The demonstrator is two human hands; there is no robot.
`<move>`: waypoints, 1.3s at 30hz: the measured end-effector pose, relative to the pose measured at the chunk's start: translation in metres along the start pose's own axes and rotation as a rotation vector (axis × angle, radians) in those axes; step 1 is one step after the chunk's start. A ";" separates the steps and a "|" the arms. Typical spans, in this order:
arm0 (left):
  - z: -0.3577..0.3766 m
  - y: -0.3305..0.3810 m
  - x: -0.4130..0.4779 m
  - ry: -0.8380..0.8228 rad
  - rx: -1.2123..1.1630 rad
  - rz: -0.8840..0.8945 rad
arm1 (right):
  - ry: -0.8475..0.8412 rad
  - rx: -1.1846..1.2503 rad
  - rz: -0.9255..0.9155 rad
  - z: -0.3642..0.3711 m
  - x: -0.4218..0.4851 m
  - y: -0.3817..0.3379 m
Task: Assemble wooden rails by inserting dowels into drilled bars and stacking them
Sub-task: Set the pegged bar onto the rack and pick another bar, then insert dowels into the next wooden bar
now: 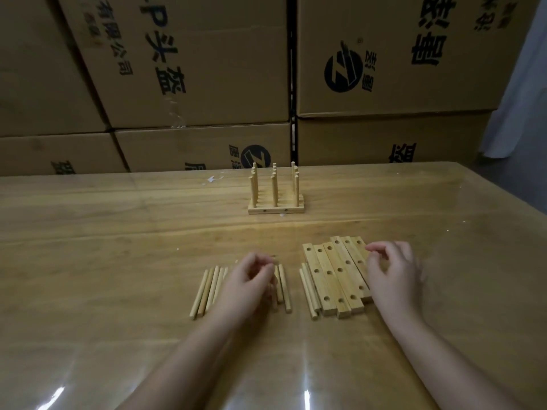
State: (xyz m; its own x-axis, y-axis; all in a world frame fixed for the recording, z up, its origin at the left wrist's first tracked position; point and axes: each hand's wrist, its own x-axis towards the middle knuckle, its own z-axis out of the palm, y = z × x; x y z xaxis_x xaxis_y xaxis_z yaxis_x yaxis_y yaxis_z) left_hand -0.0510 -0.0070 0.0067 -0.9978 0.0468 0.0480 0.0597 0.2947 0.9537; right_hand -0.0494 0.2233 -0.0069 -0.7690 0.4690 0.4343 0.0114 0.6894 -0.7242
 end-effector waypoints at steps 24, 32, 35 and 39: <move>0.026 -0.018 0.011 0.084 0.080 0.154 | -0.251 -0.273 0.058 0.011 0.016 0.020; 0.026 -0.018 0.011 0.066 0.062 0.158 | -0.168 0.242 0.217 0.004 0.020 0.014; 0.026 -0.016 0.010 0.042 0.042 0.186 | -0.186 0.543 0.263 -0.003 0.014 -0.003; 0.024 -0.014 0.004 -0.065 0.004 0.239 | -0.467 1.031 0.407 -0.002 -0.003 -0.022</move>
State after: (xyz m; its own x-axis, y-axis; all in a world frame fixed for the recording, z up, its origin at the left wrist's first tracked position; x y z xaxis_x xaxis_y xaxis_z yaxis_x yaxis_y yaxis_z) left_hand -0.0555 0.0117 -0.0135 -0.9513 0.1769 0.2523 0.2936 0.2714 0.9166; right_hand -0.0459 0.2077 0.0083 -0.9875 0.1575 -0.0073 -0.0455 -0.3289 -0.9433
